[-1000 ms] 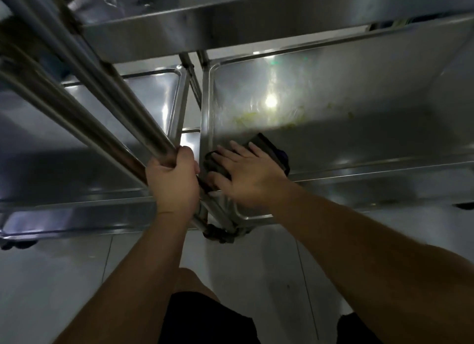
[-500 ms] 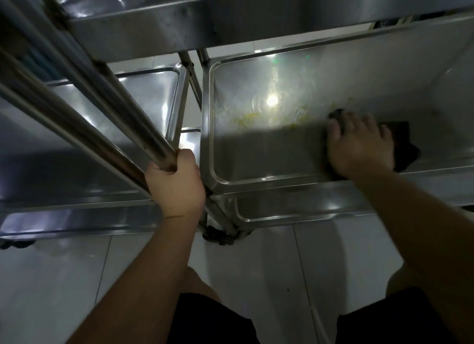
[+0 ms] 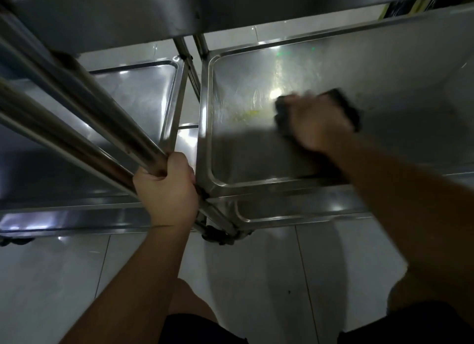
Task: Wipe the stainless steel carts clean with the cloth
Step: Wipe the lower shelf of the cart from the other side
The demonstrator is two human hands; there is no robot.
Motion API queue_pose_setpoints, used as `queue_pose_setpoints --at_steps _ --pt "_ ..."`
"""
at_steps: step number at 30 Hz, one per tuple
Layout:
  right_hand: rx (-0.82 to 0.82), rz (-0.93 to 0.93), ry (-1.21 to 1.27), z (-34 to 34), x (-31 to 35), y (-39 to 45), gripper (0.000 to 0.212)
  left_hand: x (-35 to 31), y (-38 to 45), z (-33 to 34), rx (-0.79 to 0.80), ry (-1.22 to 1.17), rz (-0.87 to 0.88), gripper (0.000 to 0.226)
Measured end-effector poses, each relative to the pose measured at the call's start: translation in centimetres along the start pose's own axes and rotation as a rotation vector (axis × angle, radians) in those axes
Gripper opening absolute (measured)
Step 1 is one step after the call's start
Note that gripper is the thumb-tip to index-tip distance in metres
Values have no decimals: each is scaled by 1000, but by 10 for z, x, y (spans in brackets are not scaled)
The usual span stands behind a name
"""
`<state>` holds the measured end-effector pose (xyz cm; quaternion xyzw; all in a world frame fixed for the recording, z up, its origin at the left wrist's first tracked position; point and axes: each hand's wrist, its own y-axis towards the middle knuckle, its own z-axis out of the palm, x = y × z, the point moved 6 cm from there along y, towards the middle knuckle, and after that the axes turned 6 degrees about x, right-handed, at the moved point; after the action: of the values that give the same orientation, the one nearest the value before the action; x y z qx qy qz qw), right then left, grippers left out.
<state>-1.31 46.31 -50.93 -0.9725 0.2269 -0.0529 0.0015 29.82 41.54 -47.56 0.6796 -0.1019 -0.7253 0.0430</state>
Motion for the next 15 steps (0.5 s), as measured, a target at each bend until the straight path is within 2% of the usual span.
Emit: queue_pose_setpoints --at_steps 2,4,7,10,13,15 --pt "-95 335 -48 -5 -96 -10 34 0 -1 1 -12 -20 10 34" --pt "-135 624 30 -2 -165 -27 46 -1 -2 2 -41 -24 32 36" --pt "-125 750 88 4 -181 -18 54 -1 -4 2 -71 -24 40 36" --pt "-35 598 56 1 -123 20 42 1 -4 2 -68 -11 12 30" --pt "-23 331 74 -4 -18 57 36 2 -5 0 -59 -29 -21 23" --pt "30 97 86 -3 61 71 35 2 -5 1 -55 -49 -46 26"
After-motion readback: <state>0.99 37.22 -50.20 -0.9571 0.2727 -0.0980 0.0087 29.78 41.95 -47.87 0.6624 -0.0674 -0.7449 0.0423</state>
